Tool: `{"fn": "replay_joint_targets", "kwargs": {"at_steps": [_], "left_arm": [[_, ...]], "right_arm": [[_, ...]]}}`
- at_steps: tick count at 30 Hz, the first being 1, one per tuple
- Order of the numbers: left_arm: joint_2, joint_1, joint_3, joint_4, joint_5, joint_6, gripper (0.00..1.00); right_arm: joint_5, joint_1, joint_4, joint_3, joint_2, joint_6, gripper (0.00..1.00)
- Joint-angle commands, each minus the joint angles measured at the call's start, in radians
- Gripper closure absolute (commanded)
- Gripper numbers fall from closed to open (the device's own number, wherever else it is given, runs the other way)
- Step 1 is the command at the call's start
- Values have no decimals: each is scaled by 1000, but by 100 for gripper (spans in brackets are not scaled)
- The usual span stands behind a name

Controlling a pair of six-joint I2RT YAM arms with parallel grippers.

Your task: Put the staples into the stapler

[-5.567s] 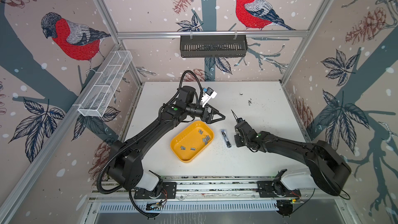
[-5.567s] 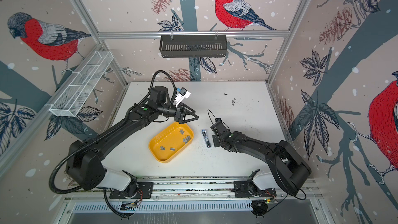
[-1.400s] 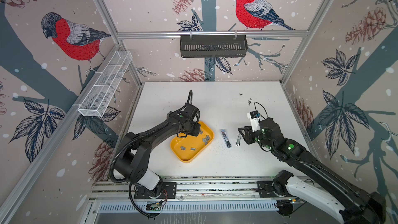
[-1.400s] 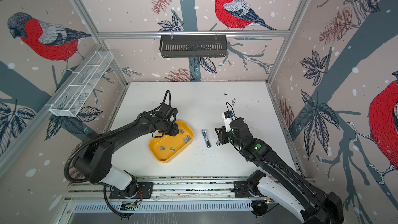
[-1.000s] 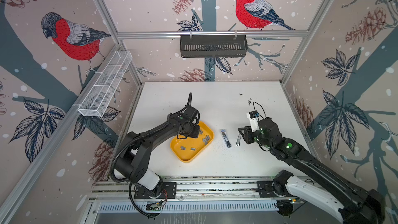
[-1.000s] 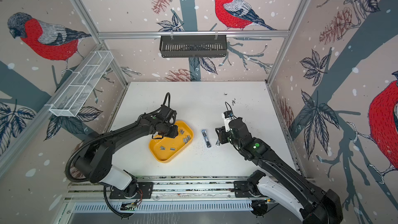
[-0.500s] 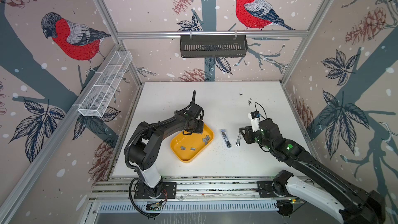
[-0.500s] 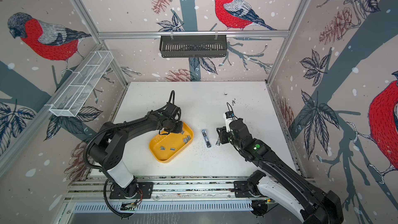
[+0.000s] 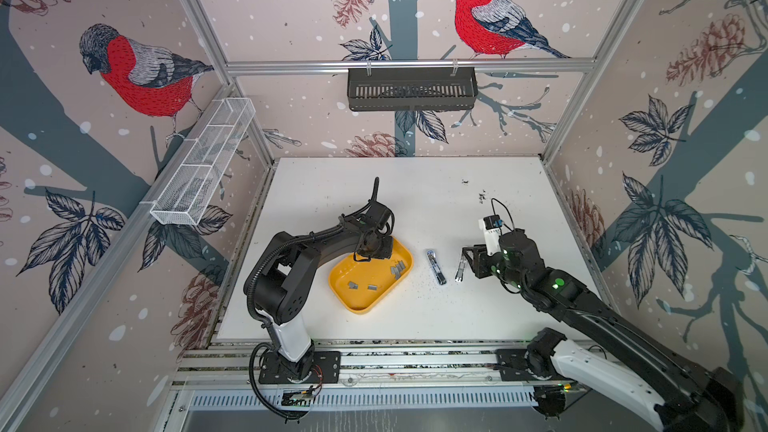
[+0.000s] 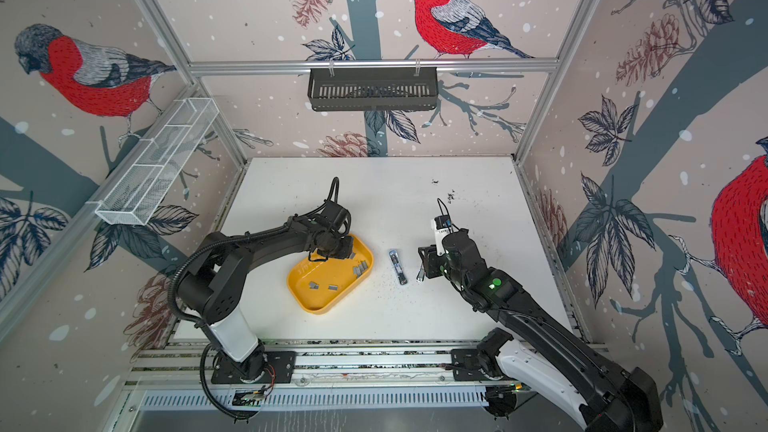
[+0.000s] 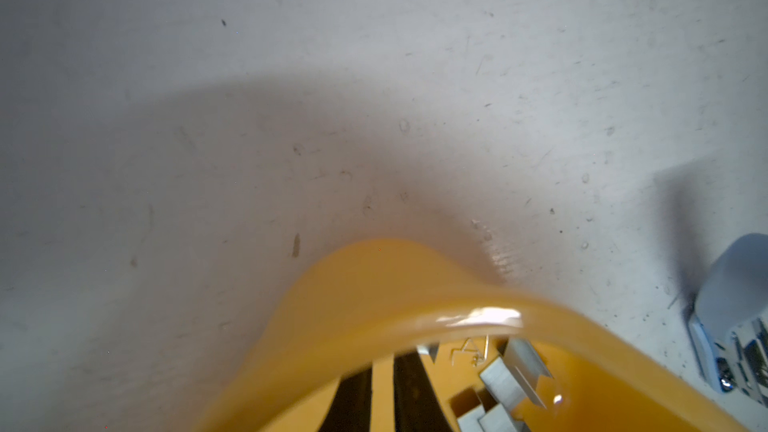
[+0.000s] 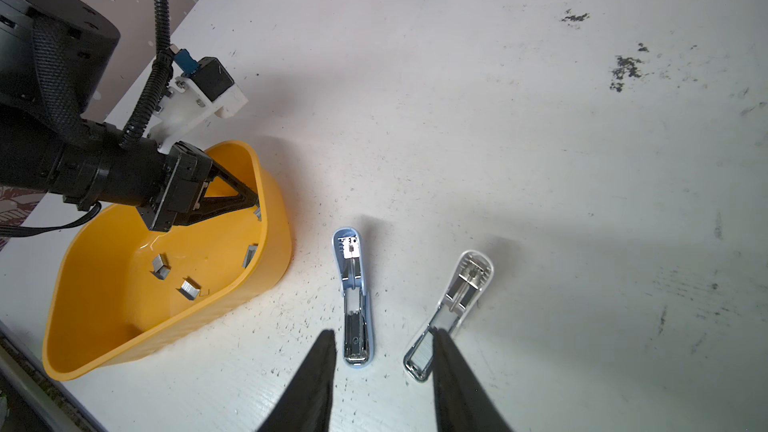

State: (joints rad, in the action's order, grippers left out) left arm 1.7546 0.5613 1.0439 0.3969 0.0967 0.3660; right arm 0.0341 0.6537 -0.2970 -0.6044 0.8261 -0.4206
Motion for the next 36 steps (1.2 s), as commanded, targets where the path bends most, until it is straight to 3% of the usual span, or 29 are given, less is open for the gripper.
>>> {"fn": "replay_joint_targets", "kwargs": {"at_steps": [1,23,36], "left_arm": [[7,1,5,-13,-31,1,86],[40,17,11,23,-69,-23,89],[4,23,11,64,-54,-36,98]], "right_arm": [[17,0,21,5,-1,-13,60],[25,-1,19,21,-6,-23,63],[18,-14,28,19,9,-20,67]]}}
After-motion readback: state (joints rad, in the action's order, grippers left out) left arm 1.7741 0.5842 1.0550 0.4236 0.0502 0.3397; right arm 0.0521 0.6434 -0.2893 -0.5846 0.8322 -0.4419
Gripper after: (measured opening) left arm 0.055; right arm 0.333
